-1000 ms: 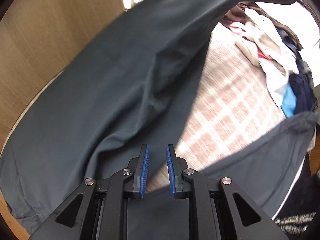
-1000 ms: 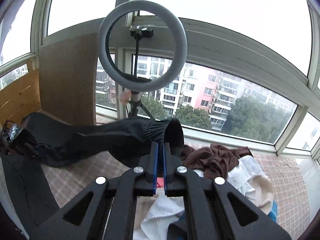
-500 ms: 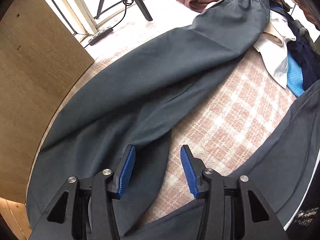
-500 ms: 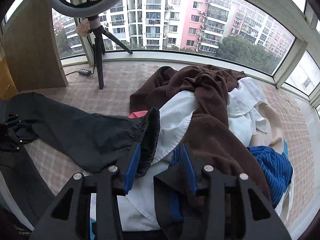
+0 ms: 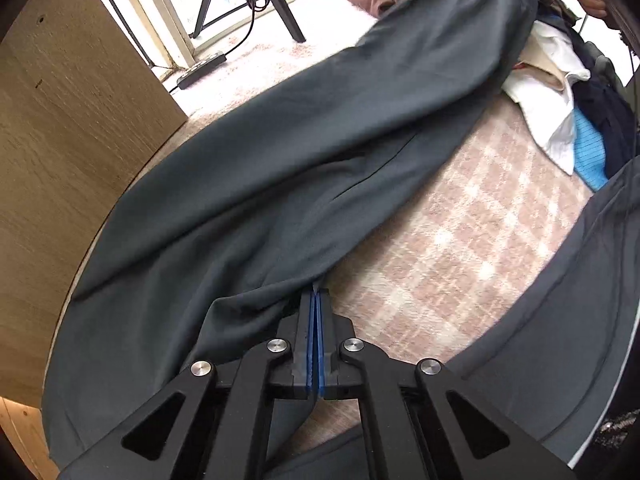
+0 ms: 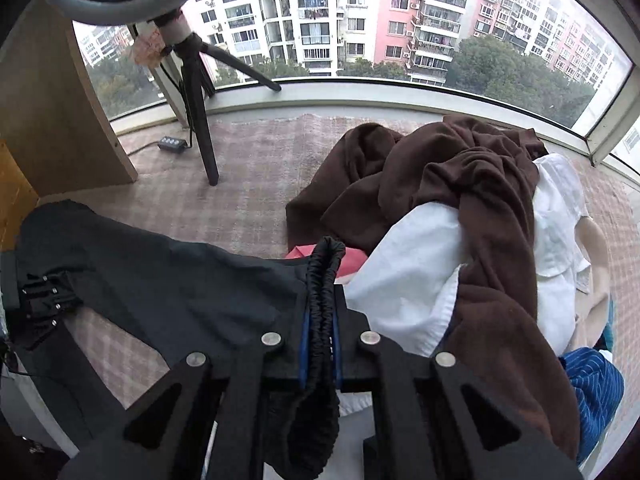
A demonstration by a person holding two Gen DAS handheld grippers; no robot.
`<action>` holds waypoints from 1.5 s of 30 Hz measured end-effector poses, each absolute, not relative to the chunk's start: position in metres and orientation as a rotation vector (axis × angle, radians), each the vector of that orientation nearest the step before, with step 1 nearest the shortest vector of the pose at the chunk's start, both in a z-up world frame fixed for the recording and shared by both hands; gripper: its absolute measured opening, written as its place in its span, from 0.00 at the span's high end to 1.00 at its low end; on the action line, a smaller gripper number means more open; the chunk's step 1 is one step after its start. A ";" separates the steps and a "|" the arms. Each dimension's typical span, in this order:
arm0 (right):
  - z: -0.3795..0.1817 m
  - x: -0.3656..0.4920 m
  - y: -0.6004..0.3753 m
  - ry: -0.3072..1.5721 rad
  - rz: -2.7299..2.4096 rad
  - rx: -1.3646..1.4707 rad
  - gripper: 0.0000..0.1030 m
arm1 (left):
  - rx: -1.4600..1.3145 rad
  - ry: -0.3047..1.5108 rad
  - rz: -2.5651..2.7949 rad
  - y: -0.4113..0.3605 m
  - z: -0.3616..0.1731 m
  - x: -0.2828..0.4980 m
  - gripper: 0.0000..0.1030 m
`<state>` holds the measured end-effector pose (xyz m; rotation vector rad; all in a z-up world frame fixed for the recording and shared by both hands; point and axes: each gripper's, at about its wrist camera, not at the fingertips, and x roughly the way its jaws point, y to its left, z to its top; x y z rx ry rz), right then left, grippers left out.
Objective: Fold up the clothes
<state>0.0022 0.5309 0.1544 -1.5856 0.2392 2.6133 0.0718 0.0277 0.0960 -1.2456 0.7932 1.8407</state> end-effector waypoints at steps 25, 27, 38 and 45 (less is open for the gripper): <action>0.151 -0.013 0.593 0.399 2.436 -1.475 0.92 | -1.357 0.531 1.985 -0.009 0.081 0.014 0.56; 0.146 -0.011 0.591 0.401 2.422 -1.487 0.91 | -1.457 0.476 2.124 -0.067 0.083 -0.013 0.56; 0.155 -0.007 0.581 0.397 2.412 -1.426 0.92 | -1.553 0.320 2.558 -0.241 0.134 -0.057 0.53; 0.173 0.006 0.563 0.269 2.456 -1.422 0.92 | -1.517 0.595 2.373 -0.153 0.115 -0.105 0.39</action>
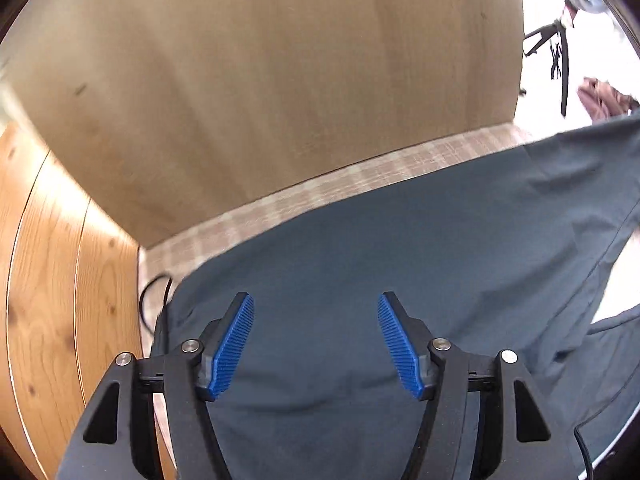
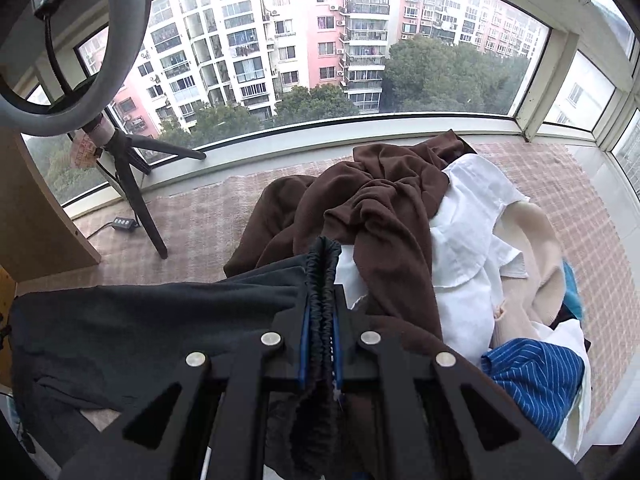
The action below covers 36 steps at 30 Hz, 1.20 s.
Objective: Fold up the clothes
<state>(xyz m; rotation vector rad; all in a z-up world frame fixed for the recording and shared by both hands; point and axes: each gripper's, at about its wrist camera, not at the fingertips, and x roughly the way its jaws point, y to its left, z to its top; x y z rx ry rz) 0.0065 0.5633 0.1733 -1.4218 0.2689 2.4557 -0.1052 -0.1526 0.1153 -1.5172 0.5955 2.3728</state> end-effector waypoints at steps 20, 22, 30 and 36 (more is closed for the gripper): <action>0.141 0.010 0.565 0.232 2.396 -1.513 0.92 | -1.628 0.612 1.995 -0.132 0.055 -0.180 0.77; 0.144 0.012 0.564 0.245 2.401 -1.497 0.92 | -1.601 0.634 2.053 -0.133 0.064 -0.175 0.97; 0.204 0.060 0.541 0.233 2.542 -1.308 0.92 | -1.385 0.575 2.264 -0.149 0.152 -0.118 0.98; 0.249 0.174 0.518 0.348 2.669 -1.087 0.92 | -1.284 0.533 2.369 -0.187 0.203 -0.014 0.99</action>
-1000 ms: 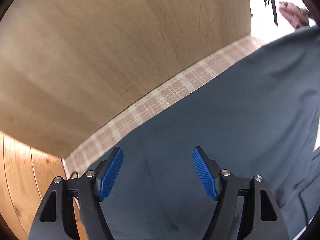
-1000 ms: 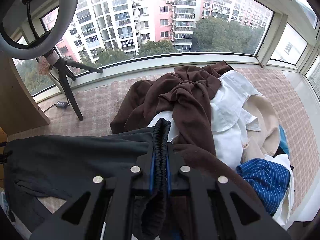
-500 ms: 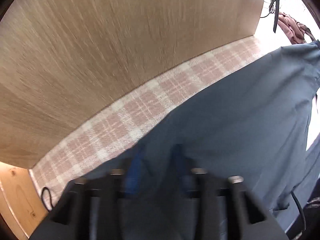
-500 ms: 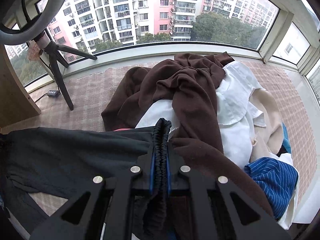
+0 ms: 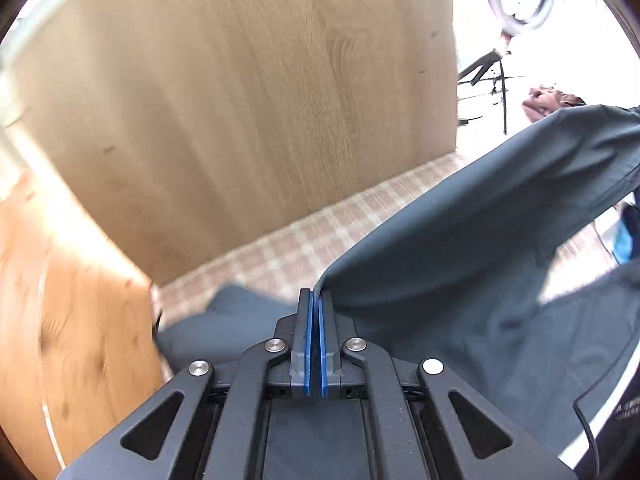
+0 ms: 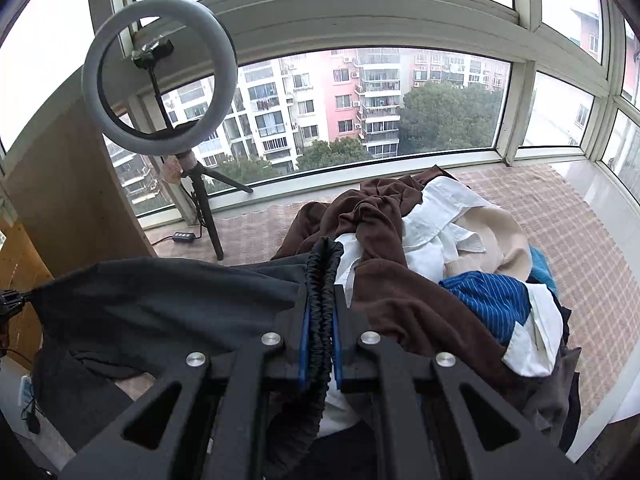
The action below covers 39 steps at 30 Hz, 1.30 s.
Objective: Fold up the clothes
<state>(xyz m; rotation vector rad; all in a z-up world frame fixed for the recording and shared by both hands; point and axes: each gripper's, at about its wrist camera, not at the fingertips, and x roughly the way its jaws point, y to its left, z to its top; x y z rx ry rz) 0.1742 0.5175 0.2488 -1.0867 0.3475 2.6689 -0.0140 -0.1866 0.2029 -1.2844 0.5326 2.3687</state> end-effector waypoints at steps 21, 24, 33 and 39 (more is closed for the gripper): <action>0.105 0.411 0.442 0.545 2.522 -1.293 0.68 | -1.319 0.663 2.082 -0.122 0.148 0.206 0.64; 0.098 0.400 0.438 0.420 2.522 -1.347 0.62 | -1.239 0.735 1.954 -0.076 0.136 0.201 0.59; 0.085 0.376 0.440 0.399 2.524 -1.420 0.62 | -1.181 0.834 1.822 0.007 0.118 0.206 0.61; 0.082 0.370 0.443 0.391 2.506 -1.436 0.62 | -1.144 0.825 1.831 0.019 0.119 0.213 0.60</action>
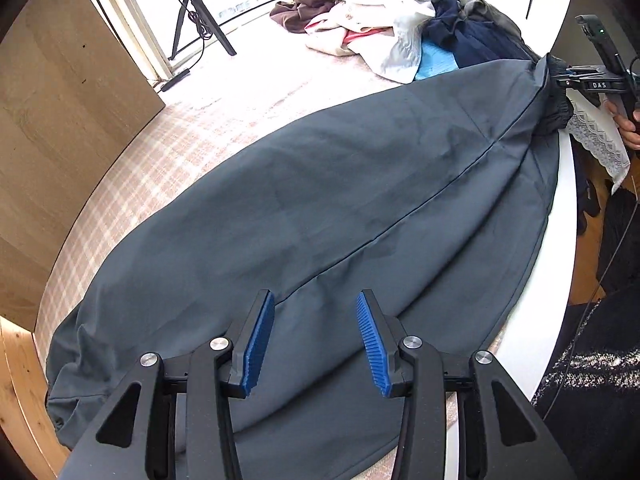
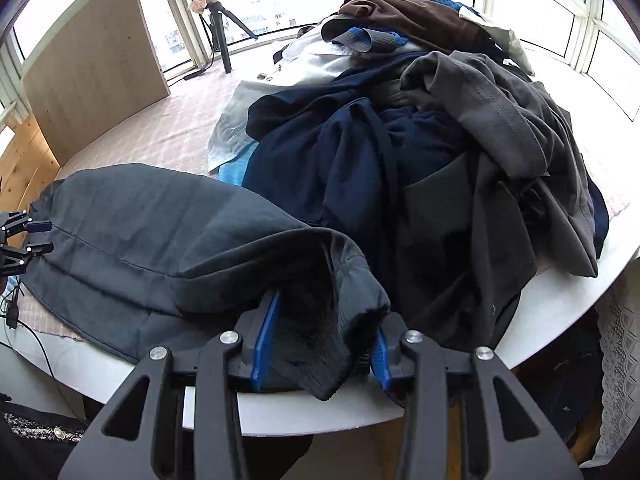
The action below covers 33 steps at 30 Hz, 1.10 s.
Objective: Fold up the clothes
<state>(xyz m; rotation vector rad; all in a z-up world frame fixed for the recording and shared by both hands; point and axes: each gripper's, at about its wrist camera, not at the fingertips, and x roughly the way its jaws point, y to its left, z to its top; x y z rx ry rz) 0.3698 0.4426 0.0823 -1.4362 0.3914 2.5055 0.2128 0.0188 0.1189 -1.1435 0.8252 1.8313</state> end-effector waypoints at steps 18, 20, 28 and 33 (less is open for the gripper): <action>0.084 0.356 0.445 0.328 2.492 -1.465 0.62 | -1.203 0.983 1.766 0.009 0.063 0.174 0.40; 0.083 0.353 0.444 0.306 2.490 -1.480 0.62 | -1.199 0.976 1.745 0.014 0.059 0.168 0.40; 0.097 0.354 0.437 0.220 2.492 -1.464 0.90 | -1.143 0.907 1.729 0.006 0.078 0.159 0.99; 0.120 0.352 0.431 0.180 2.531 -1.384 0.92 | -1.078 0.819 1.827 -0.019 0.123 0.150 0.99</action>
